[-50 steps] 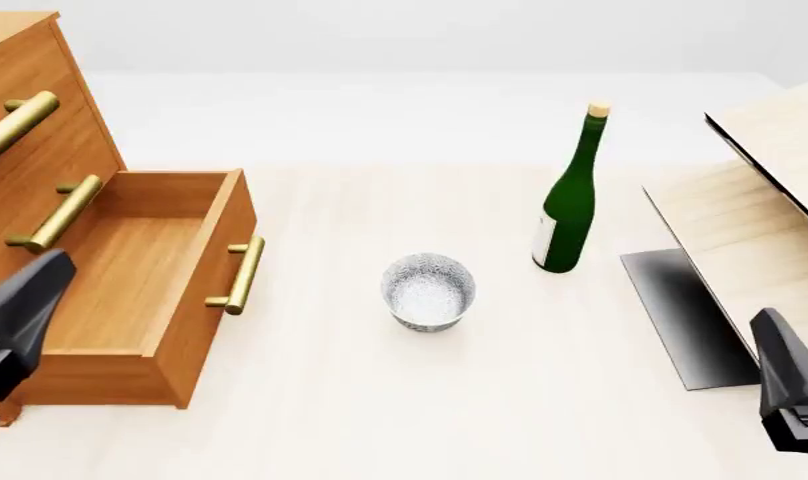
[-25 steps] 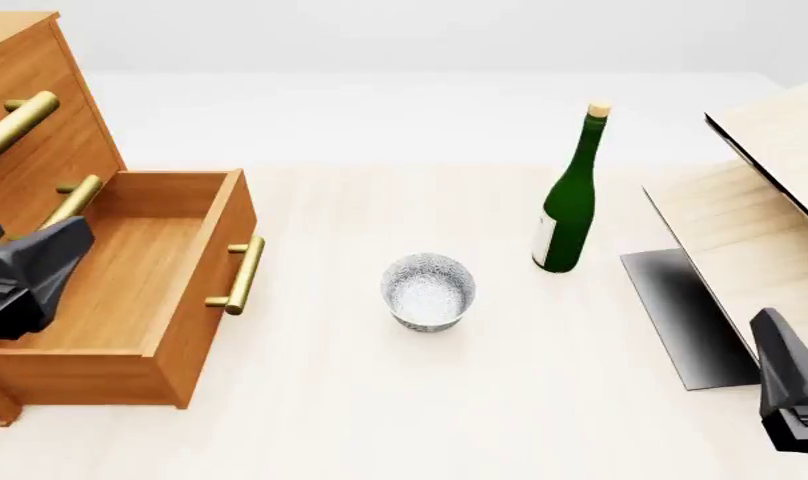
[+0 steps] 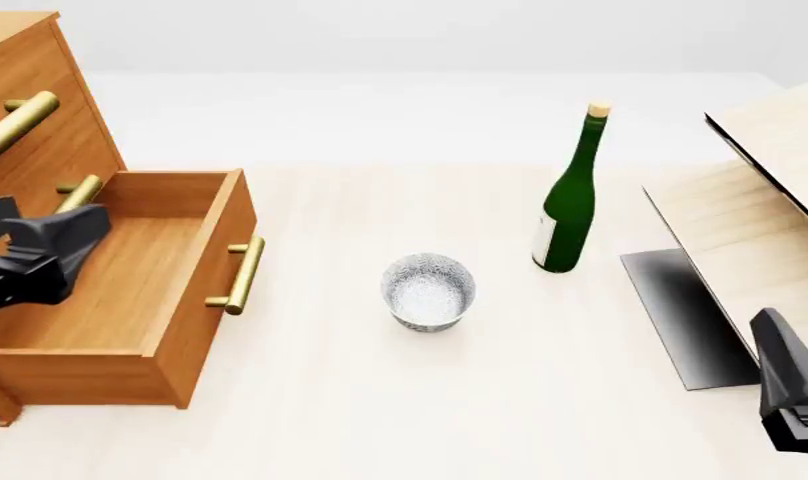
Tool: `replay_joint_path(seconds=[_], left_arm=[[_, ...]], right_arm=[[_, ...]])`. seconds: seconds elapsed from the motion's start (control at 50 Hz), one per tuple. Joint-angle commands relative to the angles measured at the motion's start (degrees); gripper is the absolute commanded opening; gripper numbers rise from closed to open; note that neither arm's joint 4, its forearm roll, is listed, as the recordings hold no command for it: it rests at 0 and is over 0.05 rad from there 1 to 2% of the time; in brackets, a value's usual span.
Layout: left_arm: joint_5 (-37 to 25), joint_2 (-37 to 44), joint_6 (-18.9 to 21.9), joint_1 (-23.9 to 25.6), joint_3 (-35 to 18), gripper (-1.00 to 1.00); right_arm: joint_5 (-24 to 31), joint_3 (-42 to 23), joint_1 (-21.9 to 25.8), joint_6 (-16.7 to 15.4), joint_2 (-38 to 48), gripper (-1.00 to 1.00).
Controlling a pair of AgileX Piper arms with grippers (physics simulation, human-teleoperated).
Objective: Put the bowl in the bottom drawer of the cabinet and close it.
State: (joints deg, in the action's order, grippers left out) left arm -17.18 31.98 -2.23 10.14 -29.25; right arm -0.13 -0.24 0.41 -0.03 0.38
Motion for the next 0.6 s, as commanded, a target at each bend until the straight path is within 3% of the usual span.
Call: replay_joint_path(seconds=[0.02, 0.6], left_arm=[[-0.89, 3.44, -0.17, -0.24, -0.85, 1.0], [2.58, 12.69, -3.41, -0.35, -0.41, 1.0]], right_arm=[[0.0, 0.0, 0.01, 0.0, -0.01, 1.0], [0.0, 0.0, 0.0, 0.01, 0.0, 1.0]])
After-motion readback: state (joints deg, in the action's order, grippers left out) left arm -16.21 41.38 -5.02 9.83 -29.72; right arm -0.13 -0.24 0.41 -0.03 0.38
